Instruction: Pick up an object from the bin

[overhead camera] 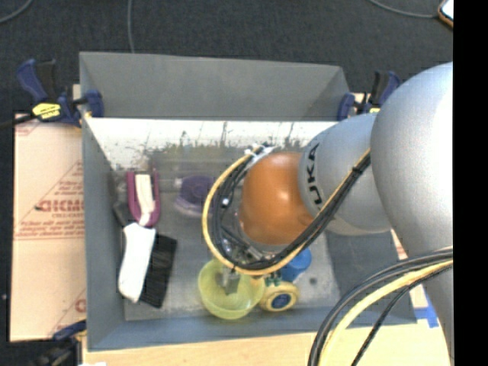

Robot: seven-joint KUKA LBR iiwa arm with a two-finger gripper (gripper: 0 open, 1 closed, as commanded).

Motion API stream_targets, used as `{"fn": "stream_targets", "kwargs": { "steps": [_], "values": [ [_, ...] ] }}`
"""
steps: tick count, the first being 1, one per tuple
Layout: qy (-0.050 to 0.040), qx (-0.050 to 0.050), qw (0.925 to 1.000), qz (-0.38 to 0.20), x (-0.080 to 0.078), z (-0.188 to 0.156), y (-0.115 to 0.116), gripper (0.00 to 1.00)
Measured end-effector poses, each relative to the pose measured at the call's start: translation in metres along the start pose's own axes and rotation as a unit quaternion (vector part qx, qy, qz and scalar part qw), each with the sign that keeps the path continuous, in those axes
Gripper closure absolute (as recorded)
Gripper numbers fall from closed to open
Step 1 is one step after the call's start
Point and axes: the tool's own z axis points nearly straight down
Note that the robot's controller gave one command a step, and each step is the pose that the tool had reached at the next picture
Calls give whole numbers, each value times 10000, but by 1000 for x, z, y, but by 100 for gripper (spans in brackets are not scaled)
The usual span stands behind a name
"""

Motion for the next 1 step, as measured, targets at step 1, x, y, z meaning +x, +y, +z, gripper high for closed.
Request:
{"fn": "stream_targets", "kwargs": {
  "steps": [1],
  "values": [
    [-13, 3, 10000, 60, 25, -99, 1, 100]
  ]
}}
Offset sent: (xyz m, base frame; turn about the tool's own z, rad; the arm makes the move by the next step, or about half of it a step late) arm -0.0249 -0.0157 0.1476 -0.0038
